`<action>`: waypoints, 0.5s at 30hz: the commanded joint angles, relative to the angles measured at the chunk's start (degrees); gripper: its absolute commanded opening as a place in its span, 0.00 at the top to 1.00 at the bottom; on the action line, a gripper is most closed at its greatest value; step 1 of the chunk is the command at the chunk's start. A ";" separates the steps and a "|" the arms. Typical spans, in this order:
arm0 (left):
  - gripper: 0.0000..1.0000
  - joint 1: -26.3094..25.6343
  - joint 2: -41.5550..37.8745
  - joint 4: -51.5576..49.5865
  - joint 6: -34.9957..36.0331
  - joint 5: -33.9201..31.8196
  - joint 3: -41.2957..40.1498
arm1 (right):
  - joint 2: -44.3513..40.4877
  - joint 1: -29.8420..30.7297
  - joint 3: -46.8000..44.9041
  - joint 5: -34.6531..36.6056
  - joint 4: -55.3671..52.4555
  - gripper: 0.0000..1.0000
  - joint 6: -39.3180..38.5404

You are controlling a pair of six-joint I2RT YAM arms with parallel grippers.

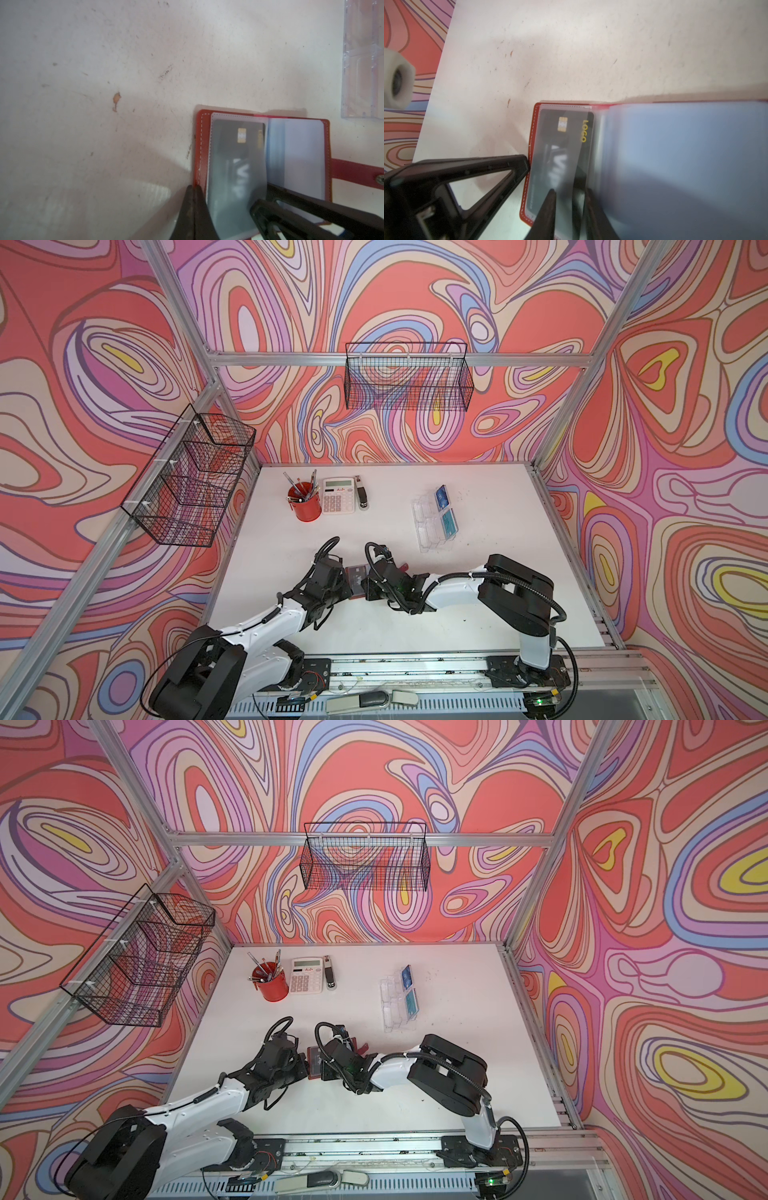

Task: Insert credit cards into a card holder
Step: Insert the credit card into the card slot.

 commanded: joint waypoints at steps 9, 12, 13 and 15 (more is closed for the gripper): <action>1.00 -0.07 -2.91 -6.12 0.28 0.40 -1.90 | -10.05 1.33 -4.03 11.65 -7.98 0.68 -4.00; 1.00 -0.09 -3.37 -6.44 0.37 0.57 -1.88 | -10.62 1.25 -4.86 14.04 -9.19 0.65 -3.50; 1.00 -0.03 -3.35 -6.61 0.41 0.49 -1.86 | -10.41 1.20 -4.95 14.30 -9.39 0.64 -3.57; 1.00 -0.04 -3.32 -6.62 0.46 0.34 -1.94 | -9.81 1.13 -4.80 14.45 -9.68 0.64 -3.46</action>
